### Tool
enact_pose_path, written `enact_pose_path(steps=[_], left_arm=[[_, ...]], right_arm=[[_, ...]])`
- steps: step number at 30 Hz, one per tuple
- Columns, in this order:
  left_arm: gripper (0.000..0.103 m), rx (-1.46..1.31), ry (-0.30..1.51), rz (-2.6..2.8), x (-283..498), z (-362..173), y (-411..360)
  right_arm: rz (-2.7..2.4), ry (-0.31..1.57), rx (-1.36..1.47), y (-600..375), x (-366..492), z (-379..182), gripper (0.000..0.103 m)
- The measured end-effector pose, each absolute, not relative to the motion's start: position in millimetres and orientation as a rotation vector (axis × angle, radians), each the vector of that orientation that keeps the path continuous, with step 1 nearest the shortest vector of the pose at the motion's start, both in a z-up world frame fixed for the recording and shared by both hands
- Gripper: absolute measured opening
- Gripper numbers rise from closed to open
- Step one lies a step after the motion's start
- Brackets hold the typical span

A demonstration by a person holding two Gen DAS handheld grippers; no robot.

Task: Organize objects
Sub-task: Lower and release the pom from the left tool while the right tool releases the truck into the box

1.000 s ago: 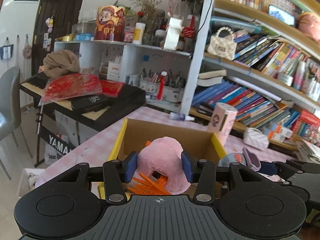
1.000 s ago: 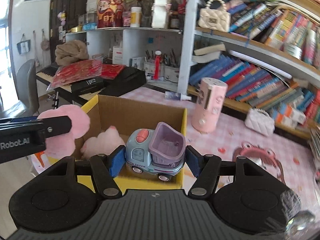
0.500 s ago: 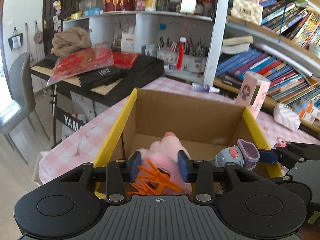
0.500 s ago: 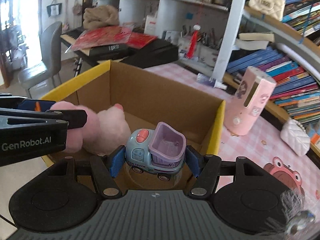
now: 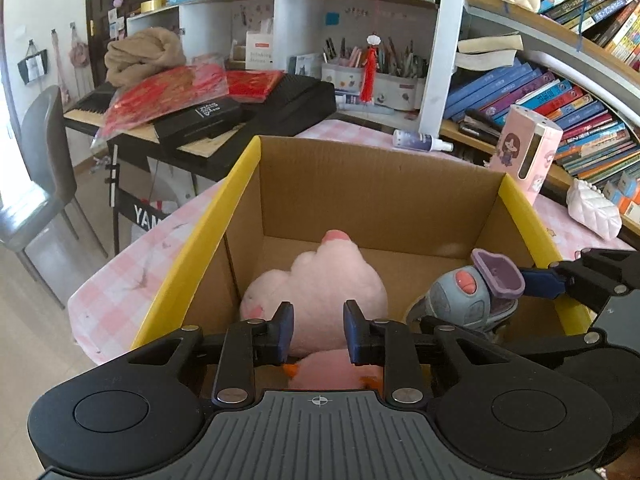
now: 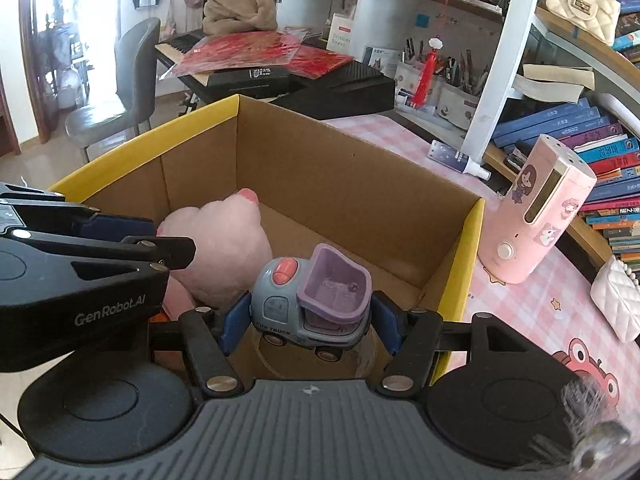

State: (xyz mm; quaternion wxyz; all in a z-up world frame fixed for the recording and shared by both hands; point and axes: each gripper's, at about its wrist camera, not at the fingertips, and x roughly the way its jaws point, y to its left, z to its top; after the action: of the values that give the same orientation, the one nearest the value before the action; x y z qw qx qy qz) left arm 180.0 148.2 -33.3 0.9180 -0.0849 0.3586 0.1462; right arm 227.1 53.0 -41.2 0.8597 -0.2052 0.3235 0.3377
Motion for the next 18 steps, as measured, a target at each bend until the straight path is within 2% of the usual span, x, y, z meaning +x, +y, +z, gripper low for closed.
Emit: enact_pose_path(steps=[10, 18], left_arm=[[0.029, -0.144, 0.707, 0.301, 182, -28, 137], [0.057, -0.152, 0.656, 0.321, 174, -17, 134]], right_arm=[[0.722, 0.663, -0.455, 50, 234, -42, 0.062], [0.737, 0.642, -0.424, 44, 231, -41, 0.065]])
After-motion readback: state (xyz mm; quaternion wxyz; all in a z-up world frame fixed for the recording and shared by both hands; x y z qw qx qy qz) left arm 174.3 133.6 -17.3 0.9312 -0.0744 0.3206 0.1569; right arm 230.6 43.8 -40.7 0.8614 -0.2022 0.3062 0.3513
